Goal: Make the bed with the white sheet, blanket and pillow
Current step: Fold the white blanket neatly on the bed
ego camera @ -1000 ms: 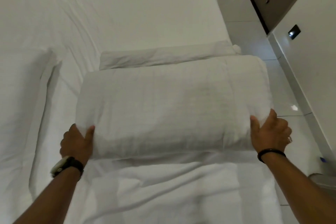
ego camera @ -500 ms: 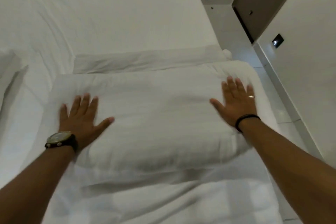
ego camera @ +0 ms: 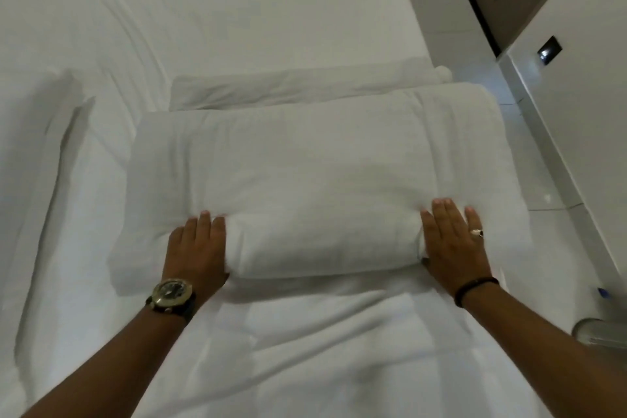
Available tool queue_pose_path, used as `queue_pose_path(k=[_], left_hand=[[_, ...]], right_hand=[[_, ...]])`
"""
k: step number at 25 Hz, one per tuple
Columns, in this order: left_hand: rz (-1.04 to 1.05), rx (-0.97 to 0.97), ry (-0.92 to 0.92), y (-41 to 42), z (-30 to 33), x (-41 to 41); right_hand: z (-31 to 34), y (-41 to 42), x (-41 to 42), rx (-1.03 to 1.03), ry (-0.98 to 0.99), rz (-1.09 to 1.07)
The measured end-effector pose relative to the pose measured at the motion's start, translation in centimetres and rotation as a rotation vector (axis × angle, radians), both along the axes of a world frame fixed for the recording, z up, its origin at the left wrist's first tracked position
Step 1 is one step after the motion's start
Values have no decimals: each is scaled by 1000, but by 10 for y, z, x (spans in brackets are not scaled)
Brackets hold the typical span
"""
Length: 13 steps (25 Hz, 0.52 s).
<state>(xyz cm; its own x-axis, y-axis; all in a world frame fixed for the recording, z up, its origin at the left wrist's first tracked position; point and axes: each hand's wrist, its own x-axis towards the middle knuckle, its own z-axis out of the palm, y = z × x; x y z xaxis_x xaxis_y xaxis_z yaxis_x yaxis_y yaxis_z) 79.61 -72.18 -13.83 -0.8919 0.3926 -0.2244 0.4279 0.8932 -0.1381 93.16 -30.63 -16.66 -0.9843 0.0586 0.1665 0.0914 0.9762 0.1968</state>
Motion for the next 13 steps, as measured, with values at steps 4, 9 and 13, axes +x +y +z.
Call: queue_pose_path(k=[4, 9, 13], left_hand=[[51, -8, -13, 23, 41, -6], [-51, 184, -11, -22, 100, 70], [-89, 163, -125, -84, 128, 199]], right_hand=[[39, -23, -22, -100, -44, -29], [114, -41, 64, -242, -38, -61], [144, -86, 195, -302, -232, -44]])
